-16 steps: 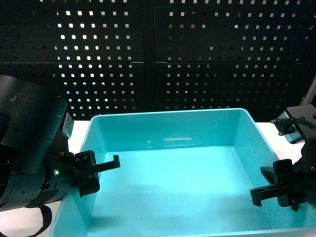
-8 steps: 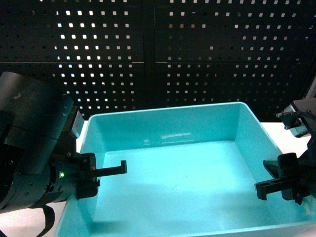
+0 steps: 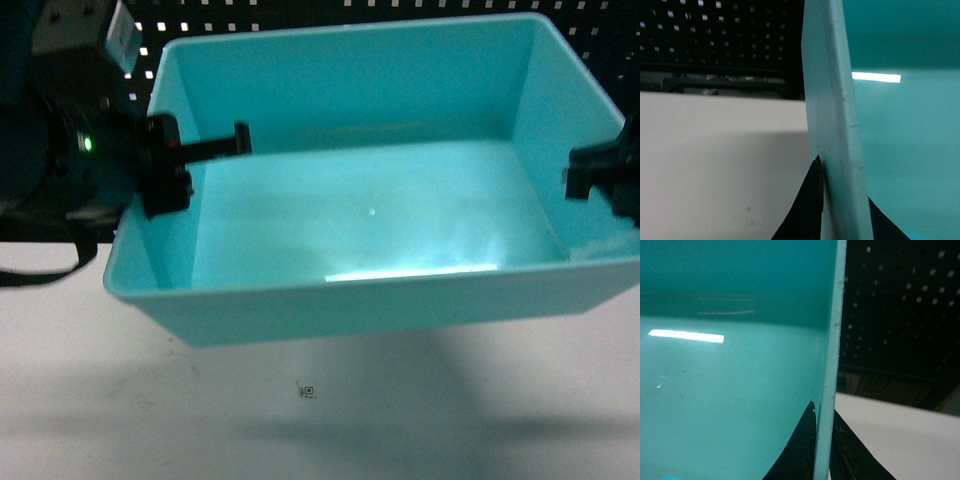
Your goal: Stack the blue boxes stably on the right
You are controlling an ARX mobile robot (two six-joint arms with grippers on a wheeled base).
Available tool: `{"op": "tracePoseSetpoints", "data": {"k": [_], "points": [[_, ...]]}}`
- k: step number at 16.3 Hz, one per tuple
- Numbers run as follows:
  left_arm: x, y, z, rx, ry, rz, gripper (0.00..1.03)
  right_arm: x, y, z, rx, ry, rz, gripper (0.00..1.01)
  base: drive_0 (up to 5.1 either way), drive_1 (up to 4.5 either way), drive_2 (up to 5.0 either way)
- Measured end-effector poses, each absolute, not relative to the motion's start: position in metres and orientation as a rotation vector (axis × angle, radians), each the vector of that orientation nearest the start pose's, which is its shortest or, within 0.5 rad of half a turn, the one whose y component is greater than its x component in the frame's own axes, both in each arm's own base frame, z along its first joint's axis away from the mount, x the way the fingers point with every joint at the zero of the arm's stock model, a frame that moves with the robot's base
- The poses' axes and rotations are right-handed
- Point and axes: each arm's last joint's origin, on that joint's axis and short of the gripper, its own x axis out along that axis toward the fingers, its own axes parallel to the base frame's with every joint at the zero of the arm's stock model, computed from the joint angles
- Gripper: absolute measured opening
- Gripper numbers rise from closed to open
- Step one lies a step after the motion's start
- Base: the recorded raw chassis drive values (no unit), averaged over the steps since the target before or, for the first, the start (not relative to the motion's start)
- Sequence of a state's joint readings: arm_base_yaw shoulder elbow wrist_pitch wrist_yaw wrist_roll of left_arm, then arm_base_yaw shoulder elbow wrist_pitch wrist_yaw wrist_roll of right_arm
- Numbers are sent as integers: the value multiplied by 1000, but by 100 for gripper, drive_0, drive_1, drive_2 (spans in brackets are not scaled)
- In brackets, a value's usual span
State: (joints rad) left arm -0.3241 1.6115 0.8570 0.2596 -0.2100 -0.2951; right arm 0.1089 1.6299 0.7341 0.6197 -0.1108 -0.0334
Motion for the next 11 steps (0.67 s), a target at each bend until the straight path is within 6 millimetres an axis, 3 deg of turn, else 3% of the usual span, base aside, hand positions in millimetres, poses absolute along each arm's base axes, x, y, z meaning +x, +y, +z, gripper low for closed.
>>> {"op": "tracePoseSetpoints", "data": {"k": [2, 4, 7, 11], "points": [[325, -101, 227, -166, 412, -65, 5, 334, 36, 219, -30, 189, 224, 7, 0, 0, 0], [329, -103, 272, -179, 294, -100, 5, 340, 30, 269, -22, 59, 218, 7, 0, 0, 0], [321, -104, 322, -183, 143, -140, 5, 336, 24, 320, 2, -76, 225, 7, 0, 0, 0], [316, -105, 331, -144, 61, -145, 5, 328, 22, 332, 0, -125, 220, 7, 0, 0, 0]]}}
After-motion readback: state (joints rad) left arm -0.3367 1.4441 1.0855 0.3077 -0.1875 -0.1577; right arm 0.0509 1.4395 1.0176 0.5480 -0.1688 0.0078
